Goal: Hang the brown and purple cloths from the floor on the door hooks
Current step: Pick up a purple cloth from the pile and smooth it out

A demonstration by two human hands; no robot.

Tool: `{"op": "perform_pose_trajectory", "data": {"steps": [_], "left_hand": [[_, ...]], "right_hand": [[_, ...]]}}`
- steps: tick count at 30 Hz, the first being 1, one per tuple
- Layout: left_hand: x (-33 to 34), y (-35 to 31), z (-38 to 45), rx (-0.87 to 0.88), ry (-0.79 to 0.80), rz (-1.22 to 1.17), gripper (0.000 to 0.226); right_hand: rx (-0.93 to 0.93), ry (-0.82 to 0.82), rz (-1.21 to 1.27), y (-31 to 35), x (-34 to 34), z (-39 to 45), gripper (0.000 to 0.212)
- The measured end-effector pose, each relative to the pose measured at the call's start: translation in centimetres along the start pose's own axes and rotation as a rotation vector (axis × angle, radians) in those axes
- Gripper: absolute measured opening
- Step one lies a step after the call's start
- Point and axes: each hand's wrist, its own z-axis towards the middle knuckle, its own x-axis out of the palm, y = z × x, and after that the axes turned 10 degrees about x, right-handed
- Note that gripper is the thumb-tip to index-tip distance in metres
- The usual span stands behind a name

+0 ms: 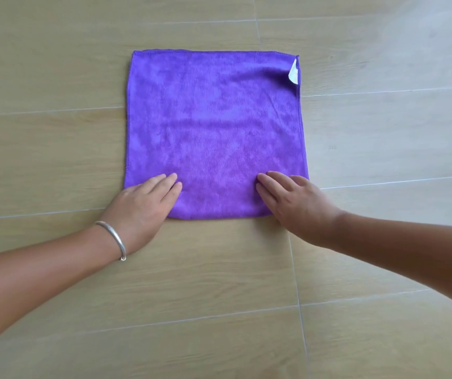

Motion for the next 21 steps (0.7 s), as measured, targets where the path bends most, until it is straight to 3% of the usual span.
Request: {"op": "perform_pose_trajectory", "data": {"steps": [6,13,17,21], "left_hand": [[-0.9,0.1,2.7,-0.163,0.134,0.081,0.051],[-4.8,-0.1,3.4,-0.347,0.369,-0.033,0.026],[-10.0,0.3,1.6,-0.455,0.297,-0.154,0.03],[-18.2,1.5,0.3,-0.53,0.23,-0.193,0.035]], "right_hand": [[0.023,-0.076,0.066,-1.5,-1.3,1.1,0.039],[0.216,0.095,0.189,-4.0,-6.2,-0.2,0.032],[0.314,0.175,0.197,-5.3,-11.9,-2.7,0.03],[0.379,0.14,0.237,-7.1,-19.5,-5.3,0.027]]}}
